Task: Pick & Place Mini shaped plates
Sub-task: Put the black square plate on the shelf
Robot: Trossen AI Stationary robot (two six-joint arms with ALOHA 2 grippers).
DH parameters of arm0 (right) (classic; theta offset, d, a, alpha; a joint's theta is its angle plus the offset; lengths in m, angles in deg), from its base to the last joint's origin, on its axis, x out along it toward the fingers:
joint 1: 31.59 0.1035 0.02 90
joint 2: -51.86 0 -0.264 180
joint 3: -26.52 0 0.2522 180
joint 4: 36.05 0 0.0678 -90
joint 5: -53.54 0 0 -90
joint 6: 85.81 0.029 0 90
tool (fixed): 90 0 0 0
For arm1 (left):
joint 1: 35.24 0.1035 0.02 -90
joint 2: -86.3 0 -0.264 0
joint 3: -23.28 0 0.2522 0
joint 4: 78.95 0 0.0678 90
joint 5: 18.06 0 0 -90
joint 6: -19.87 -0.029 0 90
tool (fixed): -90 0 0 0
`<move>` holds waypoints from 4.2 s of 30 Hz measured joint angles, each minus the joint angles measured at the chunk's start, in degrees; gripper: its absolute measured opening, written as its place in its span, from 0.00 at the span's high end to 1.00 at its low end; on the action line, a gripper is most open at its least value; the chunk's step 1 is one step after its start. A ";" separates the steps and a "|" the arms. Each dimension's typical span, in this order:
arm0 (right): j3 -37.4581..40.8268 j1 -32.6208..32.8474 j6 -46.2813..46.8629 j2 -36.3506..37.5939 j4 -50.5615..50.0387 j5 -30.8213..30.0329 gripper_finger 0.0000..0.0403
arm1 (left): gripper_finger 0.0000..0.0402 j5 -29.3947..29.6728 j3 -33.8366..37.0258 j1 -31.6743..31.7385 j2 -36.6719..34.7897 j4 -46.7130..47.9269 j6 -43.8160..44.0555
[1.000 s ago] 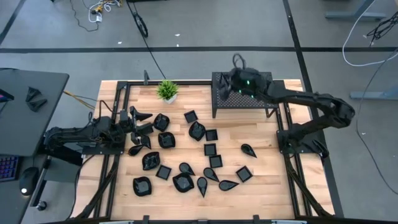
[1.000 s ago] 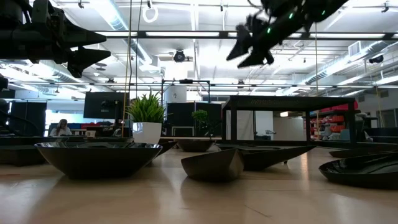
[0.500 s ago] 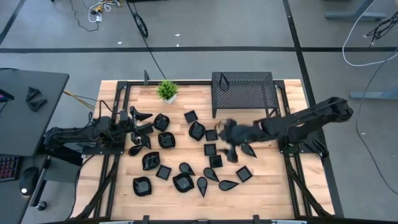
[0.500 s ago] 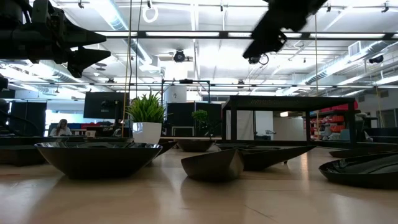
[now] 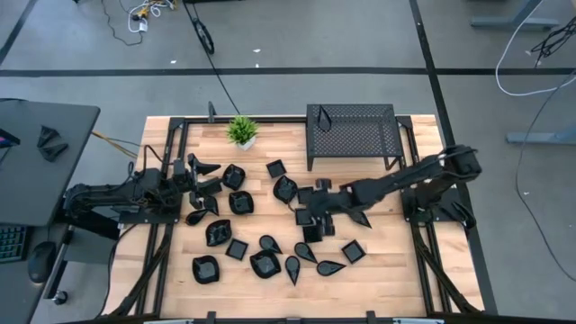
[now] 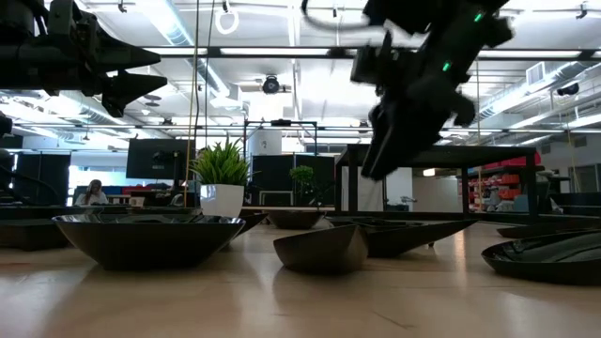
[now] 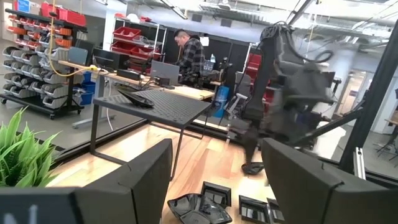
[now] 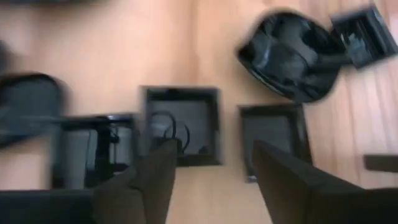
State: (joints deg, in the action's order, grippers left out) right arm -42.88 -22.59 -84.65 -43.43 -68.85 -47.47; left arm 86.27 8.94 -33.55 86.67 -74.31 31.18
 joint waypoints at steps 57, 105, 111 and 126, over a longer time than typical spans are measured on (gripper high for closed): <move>0.04 -7.06 -15.24 -9.25 5.49 3.11 0.71 | 0.37 0.00 0.00 0.00 0.00 -0.01 -0.02; 0.07 -17.68 -15.64 32.96 -19.61 -9.43 0.98 | 0.37 0.00 0.01 -0.01 0.00 -0.02 -0.01; 0.07 -31.18 -28.10 28.21 -17.55 -4.80 0.98 | 0.37 0.00 0.00 -0.02 0.00 -0.02 0.00; 0.07 -43.75 -42.55 19.72 -11.35 -4.37 0.94 | 0.37 0.00 0.02 -0.01 0.00 -0.02 -0.02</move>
State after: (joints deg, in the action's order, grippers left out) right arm -42.81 -66.34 -127.20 -23.71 -80.20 -51.85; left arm 86.27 8.96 -33.56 86.67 -74.33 31.16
